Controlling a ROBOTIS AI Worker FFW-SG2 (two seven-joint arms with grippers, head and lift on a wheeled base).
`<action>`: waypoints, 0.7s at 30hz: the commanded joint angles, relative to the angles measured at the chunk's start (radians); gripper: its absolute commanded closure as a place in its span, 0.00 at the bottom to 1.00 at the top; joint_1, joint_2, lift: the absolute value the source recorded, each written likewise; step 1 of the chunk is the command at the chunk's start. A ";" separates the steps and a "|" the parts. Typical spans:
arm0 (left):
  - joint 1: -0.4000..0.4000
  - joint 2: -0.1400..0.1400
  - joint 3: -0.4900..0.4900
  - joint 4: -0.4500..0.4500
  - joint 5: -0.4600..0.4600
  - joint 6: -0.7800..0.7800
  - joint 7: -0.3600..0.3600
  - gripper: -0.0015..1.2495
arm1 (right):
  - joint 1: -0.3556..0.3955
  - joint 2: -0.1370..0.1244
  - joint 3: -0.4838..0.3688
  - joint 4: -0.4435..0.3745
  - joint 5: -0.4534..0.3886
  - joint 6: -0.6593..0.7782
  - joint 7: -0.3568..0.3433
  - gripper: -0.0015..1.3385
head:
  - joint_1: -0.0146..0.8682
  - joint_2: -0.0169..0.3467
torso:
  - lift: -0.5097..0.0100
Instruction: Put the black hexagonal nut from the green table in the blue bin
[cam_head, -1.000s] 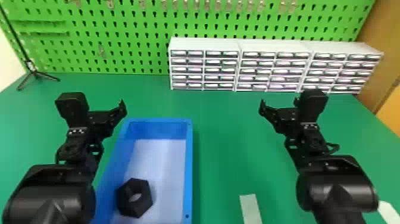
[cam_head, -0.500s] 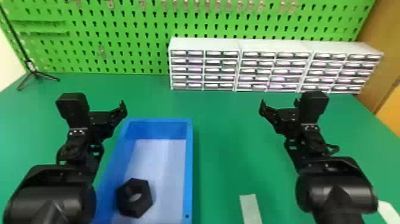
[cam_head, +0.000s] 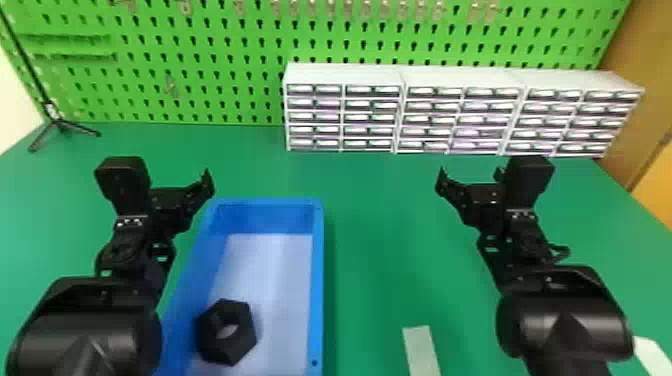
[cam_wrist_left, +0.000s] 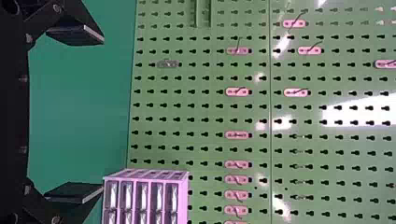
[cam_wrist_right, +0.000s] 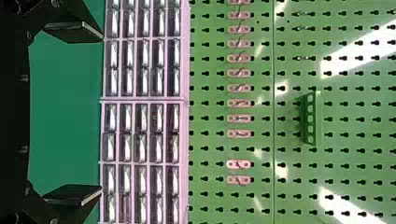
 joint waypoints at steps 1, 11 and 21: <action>0.001 0.000 0.001 0.000 0.003 0.000 0.000 0.13 | -0.001 0.001 0.001 0.003 -0.001 0.000 -0.001 0.12 | 0.79 0.12 | 0.80; 0.001 0.000 0.000 0.000 0.010 0.000 -0.001 0.13 | -0.001 0.000 0.005 0.003 -0.003 0.000 -0.001 0.12 | 0.79 0.12 | 0.80; 0.001 0.000 0.000 0.000 0.010 0.000 -0.001 0.13 | -0.001 0.001 0.005 0.003 -0.005 0.002 -0.001 0.12 | 0.79 0.12 | 0.80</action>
